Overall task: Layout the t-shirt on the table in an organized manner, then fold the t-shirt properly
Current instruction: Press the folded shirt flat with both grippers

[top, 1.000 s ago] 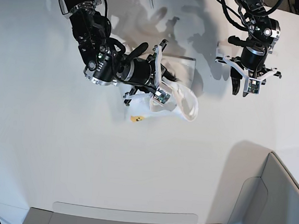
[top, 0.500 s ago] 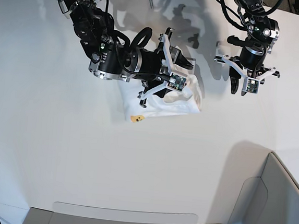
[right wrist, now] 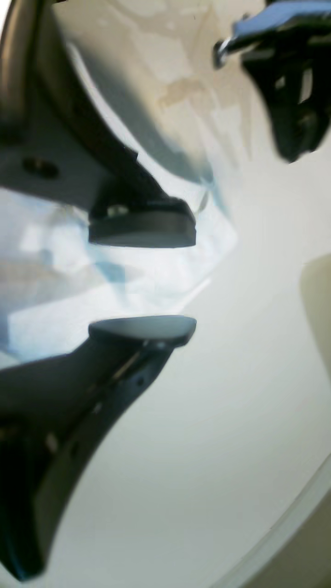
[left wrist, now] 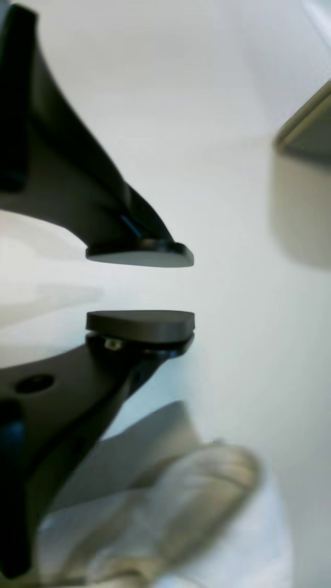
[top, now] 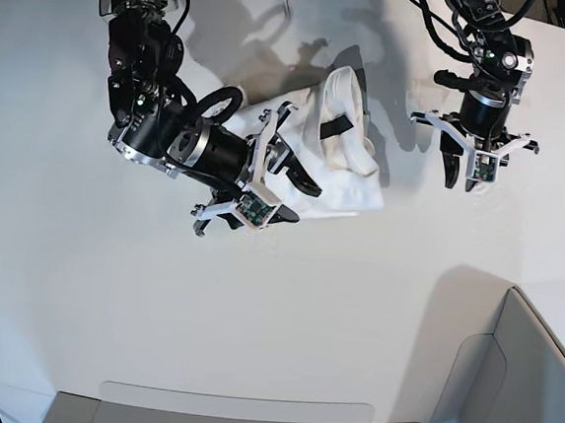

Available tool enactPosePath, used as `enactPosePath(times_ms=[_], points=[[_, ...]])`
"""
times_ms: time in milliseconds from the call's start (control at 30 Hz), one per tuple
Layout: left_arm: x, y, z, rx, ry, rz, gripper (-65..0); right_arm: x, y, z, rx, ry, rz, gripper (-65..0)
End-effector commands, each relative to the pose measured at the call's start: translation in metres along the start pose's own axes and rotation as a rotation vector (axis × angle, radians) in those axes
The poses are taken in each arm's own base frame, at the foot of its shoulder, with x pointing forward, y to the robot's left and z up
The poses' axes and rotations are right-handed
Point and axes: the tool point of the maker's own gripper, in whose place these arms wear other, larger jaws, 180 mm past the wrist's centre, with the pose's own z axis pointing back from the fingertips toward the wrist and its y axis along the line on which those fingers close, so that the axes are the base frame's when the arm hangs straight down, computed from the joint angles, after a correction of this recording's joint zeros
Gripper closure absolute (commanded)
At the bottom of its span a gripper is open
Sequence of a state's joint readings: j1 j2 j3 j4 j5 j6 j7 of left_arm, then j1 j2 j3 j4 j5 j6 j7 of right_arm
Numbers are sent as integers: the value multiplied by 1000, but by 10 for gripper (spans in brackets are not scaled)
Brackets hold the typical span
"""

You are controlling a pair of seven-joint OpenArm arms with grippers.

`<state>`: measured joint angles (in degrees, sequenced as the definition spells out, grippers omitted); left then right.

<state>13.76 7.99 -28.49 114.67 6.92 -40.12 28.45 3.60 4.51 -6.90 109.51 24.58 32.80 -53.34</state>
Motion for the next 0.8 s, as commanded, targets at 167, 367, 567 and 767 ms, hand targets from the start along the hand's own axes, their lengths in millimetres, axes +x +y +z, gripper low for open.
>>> enactPosePath(times_ms=[167,367,567,767], points=[[40,-35,-1,-107,-138,40,-53,-51,-16,-10,2,98,-135,-34],[52,-119,7,-346,-171,25,0,-98,-18,-21,23,198,-248,-1],[55,-170,19,-492,-177,11,0,-120,-21,-29,37,250,-308,0],[18,-175,-4,-503,-70,43,0,-106,-10,-27,88,177,-359,0]])
